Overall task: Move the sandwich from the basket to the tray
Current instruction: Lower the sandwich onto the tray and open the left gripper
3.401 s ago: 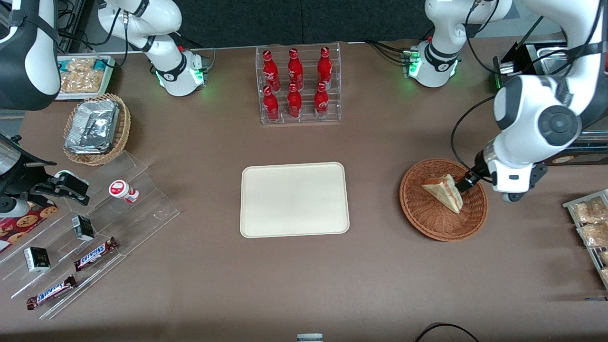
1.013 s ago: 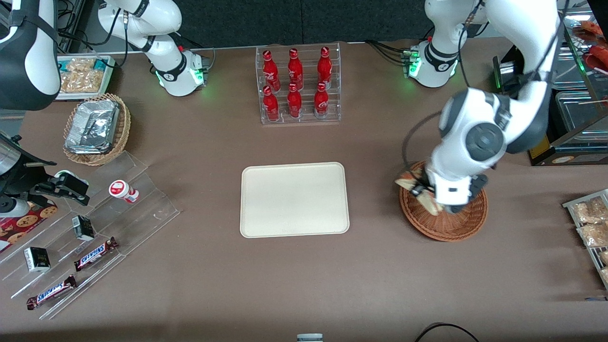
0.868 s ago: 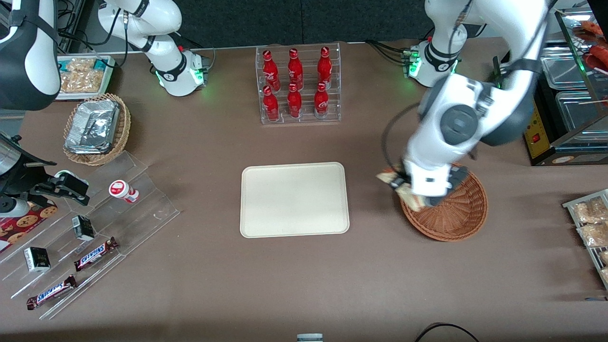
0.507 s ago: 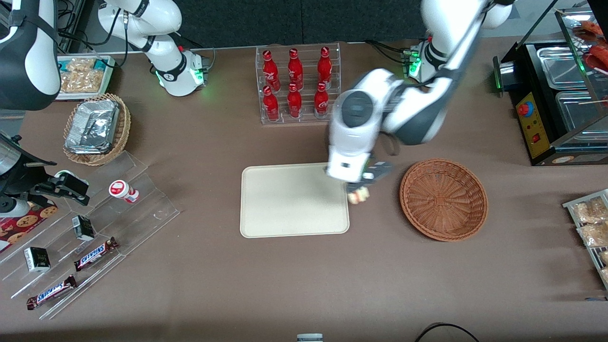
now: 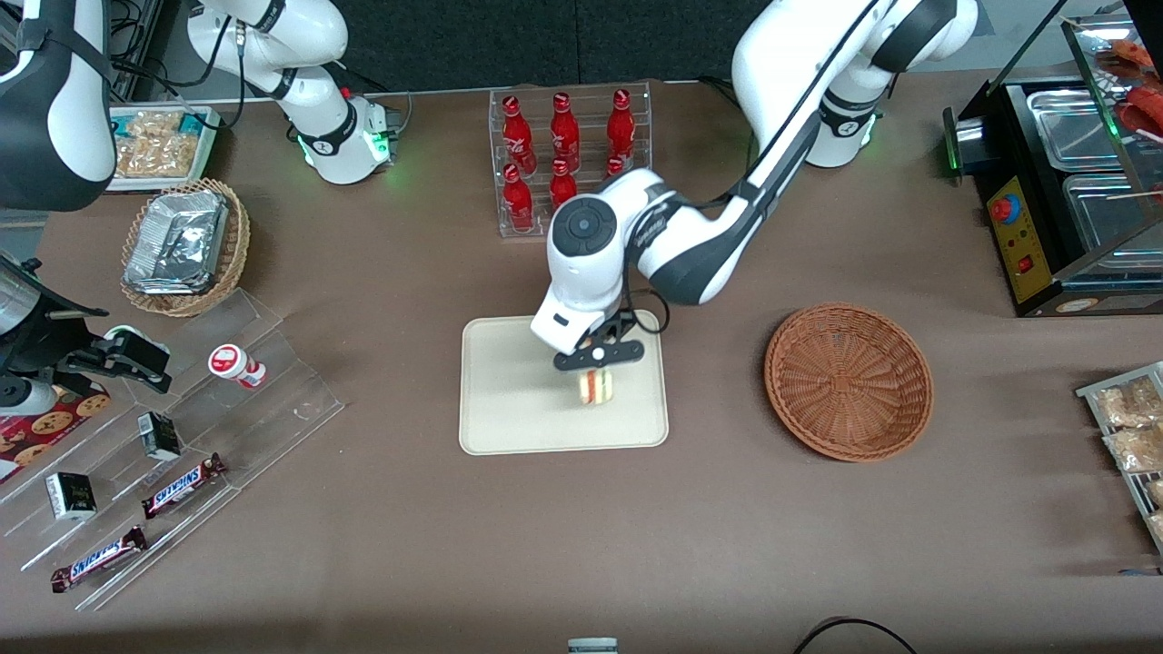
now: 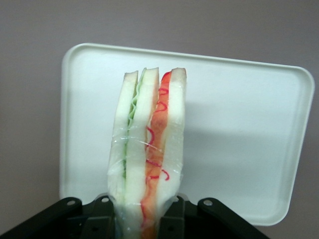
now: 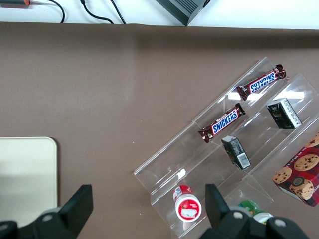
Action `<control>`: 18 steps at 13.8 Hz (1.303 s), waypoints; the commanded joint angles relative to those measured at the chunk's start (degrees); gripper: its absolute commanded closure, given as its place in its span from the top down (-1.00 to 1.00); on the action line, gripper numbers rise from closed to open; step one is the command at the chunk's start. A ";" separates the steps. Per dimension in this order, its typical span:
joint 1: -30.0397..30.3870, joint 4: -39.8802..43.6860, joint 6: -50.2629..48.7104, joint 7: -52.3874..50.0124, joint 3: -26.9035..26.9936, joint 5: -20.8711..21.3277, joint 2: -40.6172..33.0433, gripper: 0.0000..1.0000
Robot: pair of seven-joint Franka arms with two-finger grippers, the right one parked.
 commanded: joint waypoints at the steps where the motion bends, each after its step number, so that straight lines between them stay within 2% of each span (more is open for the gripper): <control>1: -3.36 6.30 1.81 3.21 0.90 1.96 6.65 -0.43; 3: -3.90 7.55 2.07 3.67 0.73 5.30 9.56 -0.43; 9: -4.87 9.58 4.79 1.21 0.73 5.49 14.93 -0.41; 11: -4.87 9.57 5.33 1.21 0.73 5.49 14.93 0.11; 12: -4.87 9.57 5.24 1.21 0.81 5.49 14.76 0.64; 13: -4.78 9.57 5.06 1.12 0.73 5.31 14.58 0.99; 18: -4.17 9.66 4.71 -0.20 0.73 4.96 13.00 1.00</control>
